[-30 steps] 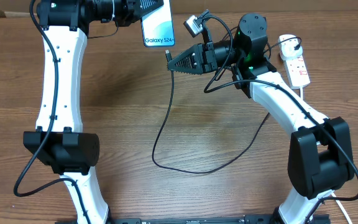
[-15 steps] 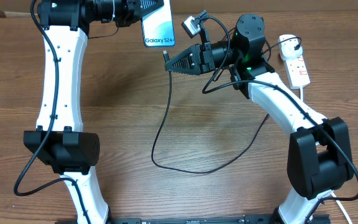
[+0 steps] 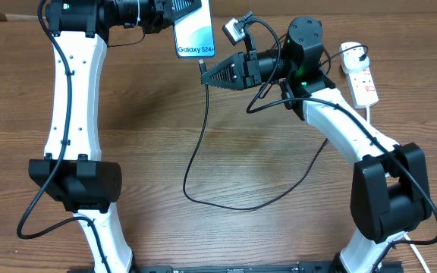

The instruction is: Plug charger to phone and switch on socket

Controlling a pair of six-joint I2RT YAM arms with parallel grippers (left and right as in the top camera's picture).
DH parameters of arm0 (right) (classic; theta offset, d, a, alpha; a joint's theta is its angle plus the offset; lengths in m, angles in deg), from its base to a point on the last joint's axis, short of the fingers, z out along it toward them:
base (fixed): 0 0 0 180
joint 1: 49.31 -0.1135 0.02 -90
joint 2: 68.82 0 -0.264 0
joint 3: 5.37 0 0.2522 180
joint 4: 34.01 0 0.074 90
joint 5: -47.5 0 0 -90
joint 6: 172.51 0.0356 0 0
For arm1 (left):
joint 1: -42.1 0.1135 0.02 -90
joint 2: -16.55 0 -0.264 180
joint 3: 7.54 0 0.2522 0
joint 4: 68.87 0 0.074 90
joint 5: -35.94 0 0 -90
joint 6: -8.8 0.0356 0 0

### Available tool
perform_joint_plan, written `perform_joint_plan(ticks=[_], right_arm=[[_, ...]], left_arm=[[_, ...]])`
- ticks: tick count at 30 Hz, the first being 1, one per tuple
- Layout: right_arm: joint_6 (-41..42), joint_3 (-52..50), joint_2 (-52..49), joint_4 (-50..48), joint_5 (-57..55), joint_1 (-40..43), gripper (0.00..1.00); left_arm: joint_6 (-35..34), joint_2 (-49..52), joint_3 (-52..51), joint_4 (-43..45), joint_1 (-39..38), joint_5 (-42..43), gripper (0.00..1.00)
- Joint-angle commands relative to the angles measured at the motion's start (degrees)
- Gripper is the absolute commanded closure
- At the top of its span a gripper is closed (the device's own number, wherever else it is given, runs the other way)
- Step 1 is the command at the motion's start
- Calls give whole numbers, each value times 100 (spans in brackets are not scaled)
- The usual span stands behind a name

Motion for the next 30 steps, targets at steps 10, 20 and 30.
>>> perform_joint_plan(ticks=[10, 20, 30], right_arm=[[94, 2, 107, -24, -70, -22, 96], [142, 2, 107, -24, -133, -22, 96], [164, 2, 107, -22, -131, -22, 96]], left_arm=[[9, 15, 44, 31, -42, 188, 96], [7, 33, 44, 37, -170, -39, 96], [7, 35, 44, 164, -212, -46, 96]])
